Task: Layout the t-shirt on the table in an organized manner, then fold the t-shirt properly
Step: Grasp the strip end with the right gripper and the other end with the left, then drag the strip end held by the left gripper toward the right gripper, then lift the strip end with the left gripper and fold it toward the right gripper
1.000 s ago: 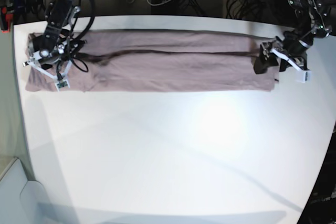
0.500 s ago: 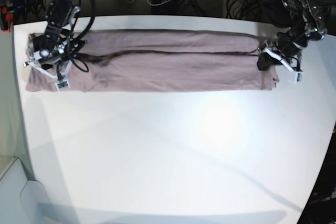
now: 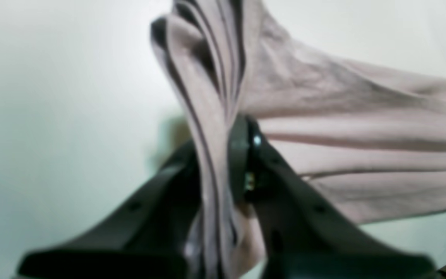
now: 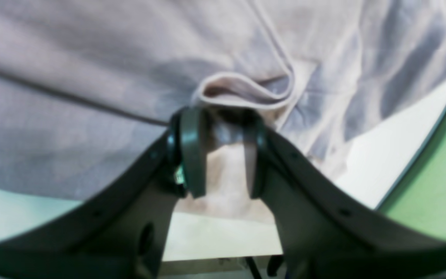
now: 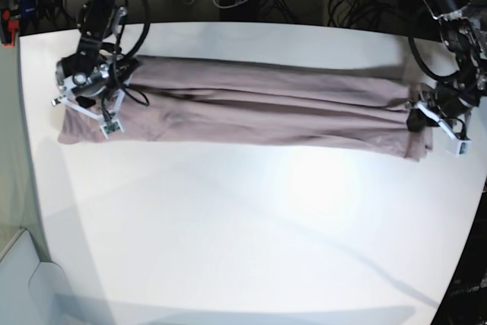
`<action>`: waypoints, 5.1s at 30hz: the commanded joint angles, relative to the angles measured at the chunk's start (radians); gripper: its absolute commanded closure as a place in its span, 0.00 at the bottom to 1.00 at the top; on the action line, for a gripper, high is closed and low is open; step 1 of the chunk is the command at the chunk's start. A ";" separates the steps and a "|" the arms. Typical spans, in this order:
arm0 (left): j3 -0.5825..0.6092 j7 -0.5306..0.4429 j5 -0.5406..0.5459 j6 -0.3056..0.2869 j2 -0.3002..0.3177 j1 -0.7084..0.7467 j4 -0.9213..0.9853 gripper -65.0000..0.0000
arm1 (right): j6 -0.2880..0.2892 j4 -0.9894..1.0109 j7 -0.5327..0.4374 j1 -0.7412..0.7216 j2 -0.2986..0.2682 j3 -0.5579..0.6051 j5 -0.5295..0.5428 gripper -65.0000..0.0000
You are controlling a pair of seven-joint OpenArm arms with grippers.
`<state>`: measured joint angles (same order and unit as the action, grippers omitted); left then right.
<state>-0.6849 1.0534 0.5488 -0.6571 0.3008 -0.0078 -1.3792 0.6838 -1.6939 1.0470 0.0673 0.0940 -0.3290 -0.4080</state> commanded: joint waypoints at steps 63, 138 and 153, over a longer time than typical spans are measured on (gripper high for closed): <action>0.210 0.164 0.399 0.708 0.197 0.001 -0.266 1.00 | 0.014 0.010 -0.021 0.032 0.043 0.023 0.010 0.72; 0.910 0.120 -0.361 0.710 -0.438 -0.117 -0.174 0.99 | 0.014 0.010 -0.018 0.041 0.046 0.060 0.010 0.72; 1.016 0.156 -0.352 0.705 -0.423 -0.113 -0.196 0.08 | 0.014 0.010 -0.018 0.041 0.042 0.060 0.010 0.72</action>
<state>0.3309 1.2240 0.1875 0.0490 -0.1123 -0.0998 -1.5486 0.6754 -1.6997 1.0008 0.0929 0.1276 -0.2741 -0.4309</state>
